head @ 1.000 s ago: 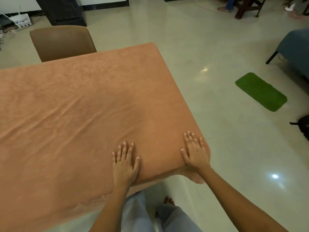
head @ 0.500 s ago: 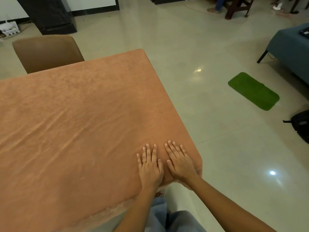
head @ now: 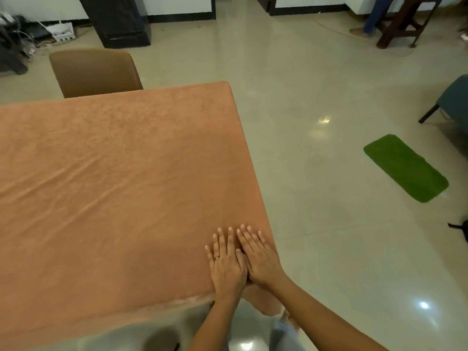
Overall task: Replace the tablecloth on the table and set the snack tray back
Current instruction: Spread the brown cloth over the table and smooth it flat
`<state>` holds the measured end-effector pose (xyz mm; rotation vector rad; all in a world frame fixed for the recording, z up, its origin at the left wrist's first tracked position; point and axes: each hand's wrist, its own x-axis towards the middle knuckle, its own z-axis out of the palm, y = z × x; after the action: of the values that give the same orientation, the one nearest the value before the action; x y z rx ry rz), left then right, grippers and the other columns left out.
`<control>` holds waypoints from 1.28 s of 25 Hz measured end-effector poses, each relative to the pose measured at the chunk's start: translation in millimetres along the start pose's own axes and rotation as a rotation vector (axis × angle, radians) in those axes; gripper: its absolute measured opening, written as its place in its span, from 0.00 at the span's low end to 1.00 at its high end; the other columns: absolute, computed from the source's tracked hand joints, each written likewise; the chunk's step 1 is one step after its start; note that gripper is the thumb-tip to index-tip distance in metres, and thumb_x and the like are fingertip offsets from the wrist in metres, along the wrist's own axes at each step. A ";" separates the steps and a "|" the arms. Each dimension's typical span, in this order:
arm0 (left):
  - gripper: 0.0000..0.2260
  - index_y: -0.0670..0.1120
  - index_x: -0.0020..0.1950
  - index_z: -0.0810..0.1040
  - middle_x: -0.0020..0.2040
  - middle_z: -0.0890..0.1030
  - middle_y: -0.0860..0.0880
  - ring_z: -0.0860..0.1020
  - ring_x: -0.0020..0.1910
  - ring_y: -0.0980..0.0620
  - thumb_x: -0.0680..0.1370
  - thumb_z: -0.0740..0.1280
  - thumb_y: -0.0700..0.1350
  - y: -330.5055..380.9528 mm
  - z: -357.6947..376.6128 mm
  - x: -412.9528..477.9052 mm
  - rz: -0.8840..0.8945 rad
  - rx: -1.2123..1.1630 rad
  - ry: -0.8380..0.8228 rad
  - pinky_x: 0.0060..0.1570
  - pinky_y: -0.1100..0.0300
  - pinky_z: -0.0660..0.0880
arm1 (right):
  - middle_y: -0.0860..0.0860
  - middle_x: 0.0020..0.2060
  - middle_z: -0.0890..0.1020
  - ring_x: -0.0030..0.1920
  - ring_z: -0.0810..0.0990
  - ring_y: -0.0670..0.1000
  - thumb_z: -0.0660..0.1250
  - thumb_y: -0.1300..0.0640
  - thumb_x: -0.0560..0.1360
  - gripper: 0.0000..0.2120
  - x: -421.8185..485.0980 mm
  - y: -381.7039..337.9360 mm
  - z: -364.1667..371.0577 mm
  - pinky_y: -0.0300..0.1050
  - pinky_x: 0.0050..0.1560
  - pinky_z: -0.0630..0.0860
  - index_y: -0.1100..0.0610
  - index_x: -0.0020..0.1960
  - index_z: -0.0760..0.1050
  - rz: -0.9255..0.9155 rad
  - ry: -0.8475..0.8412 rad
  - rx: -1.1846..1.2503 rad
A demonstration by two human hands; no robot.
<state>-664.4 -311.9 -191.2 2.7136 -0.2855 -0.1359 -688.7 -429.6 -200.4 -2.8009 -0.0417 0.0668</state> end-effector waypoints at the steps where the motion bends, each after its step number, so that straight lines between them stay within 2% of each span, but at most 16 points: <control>1: 0.26 0.47 0.75 0.62 0.74 0.65 0.43 0.60 0.74 0.48 0.76 0.53 0.51 5.9 3.9 1.3 -0.033 0.000 0.031 0.73 0.47 0.45 | 0.53 0.76 0.56 0.77 0.47 0.48 0.49 0.51 0.80 0.27 2.4 11.4 -4.8 0.49 0.75 0.46 0.58 0.77 0.53 -0.028 -0.009 0.000; 5: 0.28 0.49 0.76 0.61 0.76 0.62 0.46 0.60 0.75 0.49 0.76 0.53 0.53 9.2 13.5 0.5 -0.026 0.105 0.062 0.74 0.49 0.43 | 0.50 0.77 0.52 0.77 0.47 0.47 0.50 0.48 0.80 0.29 5.2 61.2 -19.2 0.49 0.75 0.46 0.56 0.78 0.50 -0.071 -0.033 0.008; 9: 0.28 0.48 0.74 0.66 0.74 0.66 0.45 0.64 0.73 0.47 0.73 0.54 0.51 36.2 23.7 3.5 -0.074 0.128 0.074 0.72 0.46 0.48 | 0.50 0.77 0.48 0.77 0.45 0.49 0.47 0.48 0.80 0.29 9.5 93.7 -28.3 0.48 0.75 0.42 0.56 0.78 0.46 -0.134 -0.041 0.006; 12: 0.28 0.43 0.71 0.70 0.72 0.68 0.42 0.66 0.72 0.45 0.72 0.54 0.48 75.0 33.3 -2.9 -0.236 0.071 0.097 0.73 0.46 0.49 | 0.52 0.77 0.49 0.77 0.45 0.49 0.48 0.51 0.81 0.27 15.4 91.4 -31.5 0.48 0.75 0.43 0.58 0.78 0.48 -0.370 -0.105 0.000; 15: 0.26 0.41 0.74 0.65 0.73 0.66 0.42 0.61 0.74 0.46 0.77 0.52 0.49 96.8 37.5 -1.4 -0.442 -0.052 0.199 0.73 0.49 0.47 | 0.52 0.77 0.52 0.77 0.49 0.50 0.49 0.51 0.81 0.27 39.1 95.6 -33.3 0.50 0.75 0.46 0.58 0.77 0.51 -0.480 -0.140 -0.051; 20: 0.27 0.44 0.76 0.62 0.75 0.62 0.44 0.58 0.75 0.49 0.79 0.52 0.53 94.0 47.4 -1.4 -0.429 0.005 0.226 0.74 0.49 0.48 | 0.52 0.77 0.55 0.77 0.49 0.49 0.50 0.49 0.80 0.28 59.4 124.8 -41.7 0.49 0.75 0.47 0.58 0.78 0.53 -0.600 -0.187 -0.132; 24: 0.27 0.45 0.76 0.61 0.76 0.62 0.46 0.56 0.75 0.51 0.78 0.53 0.53 83.1 48.0 -9.5 -0.465 0.021 0.210 0.74 0.50 0.46 | 0.50 0.77 0.55 0.77 0.50 0.48 0.48 0.45 0.80 0.29 95.0 143.6 -56.0 0.48 0.75 0.47 0.55 0.78 0.52 -0.578 -0.206 -0.169; 27: 0.26 0.43 0.73 0.68 0.74 0.64 0.45 0.64 0.73 0.47 0.77 0.54 0.50 77.0 45.0 -15.3 -0.493 0.105 0.239 0.73 0.49 0.49 | 0.49 0.77 0.50 0.77 0.47 0.49 0.46 0.44 0.80 0.30 125.8 154.3 -63.5 0.48 0.75 0.43 0.56 0.78 0.49 -0.491 -0.226 -0.156; 28: 0.25 0.41 0.70 0.72 0.72 0.67 0.44 0.68 0.71 0.45 0.76 0.53 0.49 83.0 41.3 -6.9 -0.528 0.119 0.237 0.72 0.48 0.51 | 0.50 0.77 0.49 0.77 0.47 0.50 0.46 0.45 0.79 0.30 136.1 149.1 -63.6 0.48 0.75 0.42 0.57 0.78 0.49 -0.519 -0.225 -0.145; 30: 0.24 0.39 0.66 0.75 0.69 0.72 0.41 0.72 0.68 0.43 0.76 0.53 0.47 107.5 34.1 24.5 -0.640 0.049 0.238 0.71 0.47 0.52 | 0.53 0.76 0.52 0.77 0.51 0.52 0.49 0.48 0.79 0.30 146.4 127.5 -60.7 0.50 0.74 0.45 0.59 0.77 0.51 -0.720 -0.255 -0.132; 32: 0.24 0.40 0.70 0.70 0.69 0.72 0.40 0.70 0.69 0.43 0.76 0.53 0.48 133.2 34.2 55.3 -0.772 -0.053 0.294 0.72 0.50 0.50 | 0.53 0.76 0.56 0.76 0.54 0.52 0.51 0.50 0.79 0.28 145.1 109.4 -52.9 0.50 0.73 0.49 0.59 0.77 0.54 -0.930 -0.298 -0.106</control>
<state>-639.0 -456.6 -171.3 2.5909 0.8394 0.0430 -538.8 -544.9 -193.1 -2.5542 -1.4075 0.2518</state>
